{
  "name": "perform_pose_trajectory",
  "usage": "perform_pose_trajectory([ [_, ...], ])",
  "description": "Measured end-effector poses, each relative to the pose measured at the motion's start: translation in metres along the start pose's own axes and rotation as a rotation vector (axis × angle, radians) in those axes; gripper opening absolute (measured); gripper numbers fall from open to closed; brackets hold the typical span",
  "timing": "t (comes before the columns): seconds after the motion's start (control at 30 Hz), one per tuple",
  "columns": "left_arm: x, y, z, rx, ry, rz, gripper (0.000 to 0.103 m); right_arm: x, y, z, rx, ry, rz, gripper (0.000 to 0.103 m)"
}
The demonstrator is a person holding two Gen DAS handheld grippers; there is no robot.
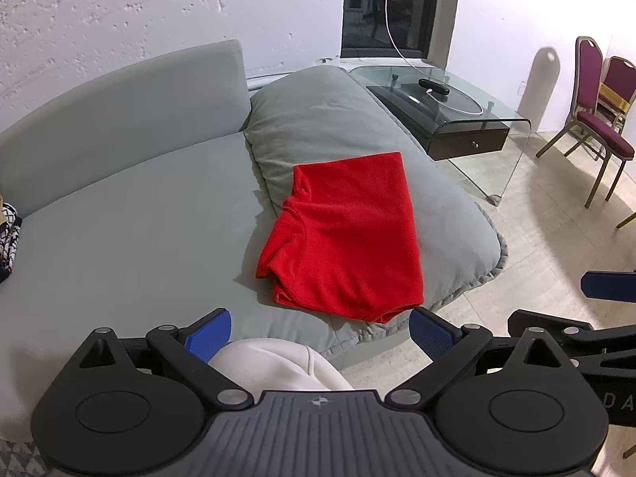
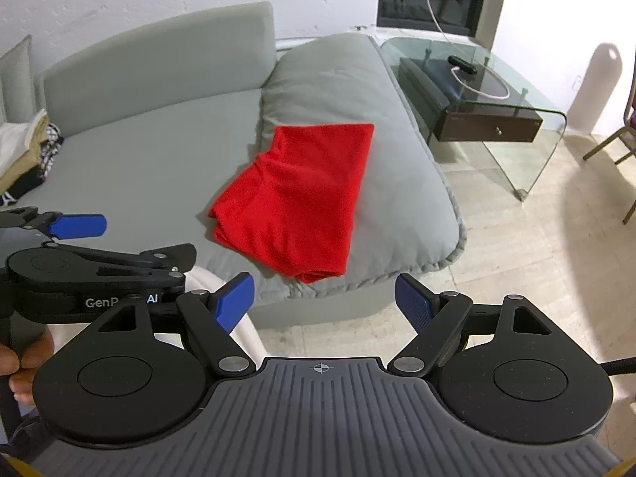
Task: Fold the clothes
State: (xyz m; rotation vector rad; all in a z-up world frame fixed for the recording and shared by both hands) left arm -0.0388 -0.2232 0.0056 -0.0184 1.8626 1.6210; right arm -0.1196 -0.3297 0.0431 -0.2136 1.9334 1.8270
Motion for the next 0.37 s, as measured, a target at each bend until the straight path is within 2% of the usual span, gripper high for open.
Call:
perform_pose_trajectory([
  [0.2, 0.0002, -0.0047, 0.0006, 0.009, 0.009, 0.012, 0.101, 0.0004, -0.0025, -0.001, -0.001, 0.003, 0.005, 0.083],
  [0.37, 0.0001, -0.0032, -0.0007, -0.013, -0.01, -0.014, 0.101, 0.0011, -0.0039, -0.0008, -0.002, 0.002, 0.008, 0.083],
])
Point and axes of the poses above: each gripper's, at about its wrist camera, not at the fingertips, and y roughly against the way its jaws point, z to its left, x to its underside, the point moved 7 cm from there along -y, roughly the way its jaws point, and after that the axes turned 12 degrees about z, right-handed, at the moved point
